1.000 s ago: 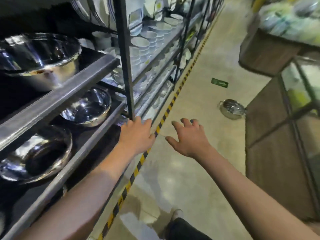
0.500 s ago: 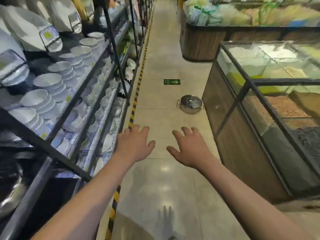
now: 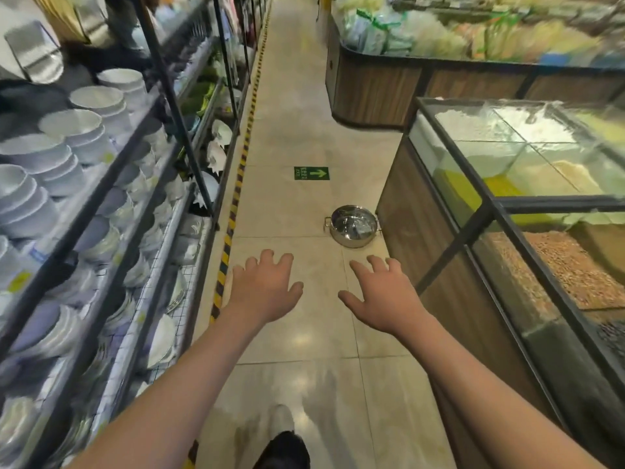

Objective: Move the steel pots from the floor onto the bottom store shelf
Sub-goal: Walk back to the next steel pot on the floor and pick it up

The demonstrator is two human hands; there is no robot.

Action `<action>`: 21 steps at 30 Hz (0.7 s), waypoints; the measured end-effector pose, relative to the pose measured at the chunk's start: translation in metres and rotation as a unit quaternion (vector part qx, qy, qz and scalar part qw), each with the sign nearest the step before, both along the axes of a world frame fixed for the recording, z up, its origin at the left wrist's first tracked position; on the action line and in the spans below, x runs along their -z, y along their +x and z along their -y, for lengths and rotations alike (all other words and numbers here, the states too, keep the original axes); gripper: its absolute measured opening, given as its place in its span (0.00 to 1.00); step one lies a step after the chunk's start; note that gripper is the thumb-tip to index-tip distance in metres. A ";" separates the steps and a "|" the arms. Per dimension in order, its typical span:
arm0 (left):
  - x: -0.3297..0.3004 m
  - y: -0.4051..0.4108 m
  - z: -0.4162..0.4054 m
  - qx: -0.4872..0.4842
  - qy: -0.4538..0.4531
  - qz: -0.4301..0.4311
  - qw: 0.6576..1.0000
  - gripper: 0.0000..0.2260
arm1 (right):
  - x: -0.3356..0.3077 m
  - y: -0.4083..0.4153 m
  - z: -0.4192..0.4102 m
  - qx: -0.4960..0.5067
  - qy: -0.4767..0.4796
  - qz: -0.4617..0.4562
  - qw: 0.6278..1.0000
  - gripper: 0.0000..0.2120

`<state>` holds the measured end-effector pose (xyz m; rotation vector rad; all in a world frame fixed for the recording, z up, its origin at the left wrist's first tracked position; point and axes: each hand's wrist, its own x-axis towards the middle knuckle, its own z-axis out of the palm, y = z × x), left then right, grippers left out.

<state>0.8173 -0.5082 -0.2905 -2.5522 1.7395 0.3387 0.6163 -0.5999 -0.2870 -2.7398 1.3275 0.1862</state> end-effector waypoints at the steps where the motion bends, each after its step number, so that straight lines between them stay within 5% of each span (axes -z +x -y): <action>1: 0.000 0.012 0.018 0.004 0.003 -0.001 1.000 0.28 | -0.001 0.011 0.016 0.007 0.005 -0.001 1.000 0.33; 21: 0.010 0.134 0.410 0.054 0.090 0.010 0.994 0.27 | 0.036 0.086 0.404 0.062 0.047 0.013 0.997 0.36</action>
